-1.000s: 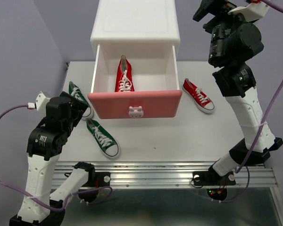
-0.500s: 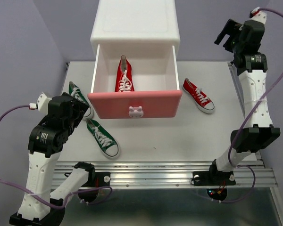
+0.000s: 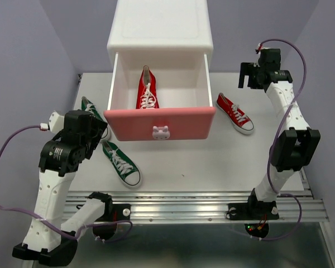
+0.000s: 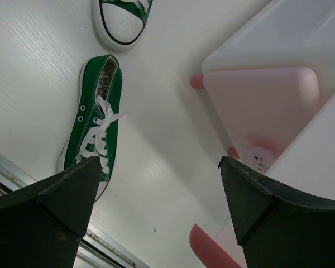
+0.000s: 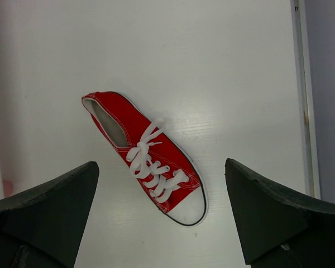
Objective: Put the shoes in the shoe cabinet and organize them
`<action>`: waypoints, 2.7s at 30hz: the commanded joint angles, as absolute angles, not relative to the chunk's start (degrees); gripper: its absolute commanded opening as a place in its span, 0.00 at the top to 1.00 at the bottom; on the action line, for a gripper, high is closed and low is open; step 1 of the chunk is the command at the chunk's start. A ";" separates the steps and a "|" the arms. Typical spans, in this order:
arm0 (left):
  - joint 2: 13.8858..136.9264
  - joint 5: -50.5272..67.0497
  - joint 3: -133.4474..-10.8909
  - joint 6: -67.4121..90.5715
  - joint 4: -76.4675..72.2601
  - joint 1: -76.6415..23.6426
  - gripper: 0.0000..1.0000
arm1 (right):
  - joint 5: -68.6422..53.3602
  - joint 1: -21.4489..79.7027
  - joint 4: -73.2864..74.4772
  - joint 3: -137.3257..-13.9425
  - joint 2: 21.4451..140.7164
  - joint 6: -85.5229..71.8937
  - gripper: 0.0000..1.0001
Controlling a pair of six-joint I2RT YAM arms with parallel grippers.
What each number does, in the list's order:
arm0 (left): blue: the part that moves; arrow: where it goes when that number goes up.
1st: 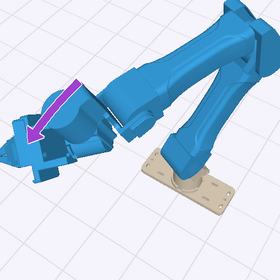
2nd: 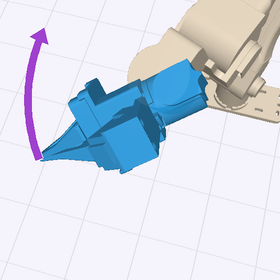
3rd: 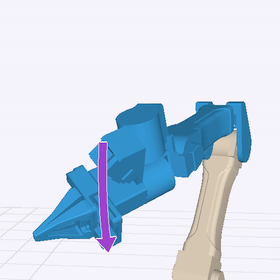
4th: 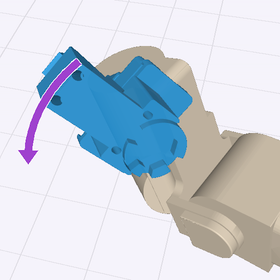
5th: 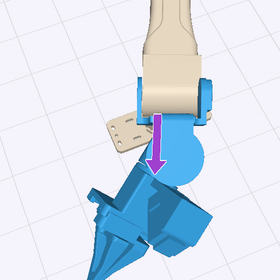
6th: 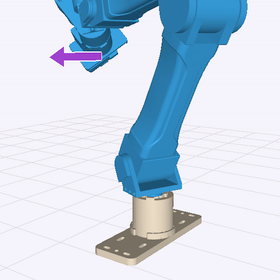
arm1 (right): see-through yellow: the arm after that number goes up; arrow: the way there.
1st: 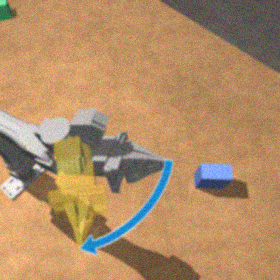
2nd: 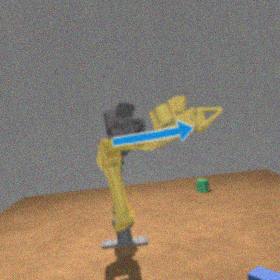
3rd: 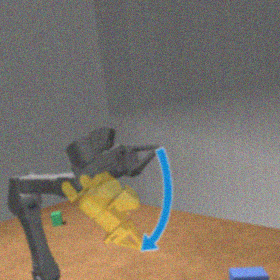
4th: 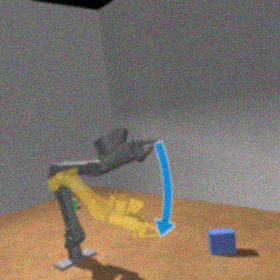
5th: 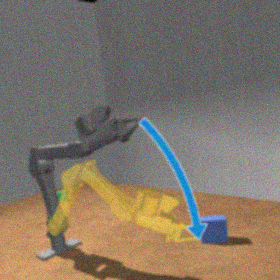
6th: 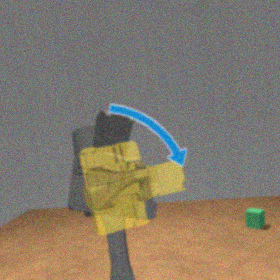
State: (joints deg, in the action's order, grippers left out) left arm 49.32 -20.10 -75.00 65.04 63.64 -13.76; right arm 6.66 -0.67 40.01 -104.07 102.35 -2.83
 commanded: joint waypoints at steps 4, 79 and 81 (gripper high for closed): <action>51.51 -20.74 -75.24 65.21 64.25 -13.62 0.01 | 4.74 -0.79 41.49 -105.47 105.55 10.54 0.00; 46.76 -17.49 -73.21 59.24 64.16 -13.62 0.01 | -6.68 4.57 -8.52 -142.78 103.35 -51.93 0.99; 46.58 -17.58 -73.04 59.59 64.07 -13.62 0.01 | -8.26 6.41 -9.14 -145.80 105.28 -55.54 0.99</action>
State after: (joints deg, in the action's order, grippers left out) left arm 47.68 -17.21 -72.05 60.07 64.10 -13.76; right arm -3.70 4.51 4.05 -138.93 103.63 -45.93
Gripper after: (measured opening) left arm 0.986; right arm 0.171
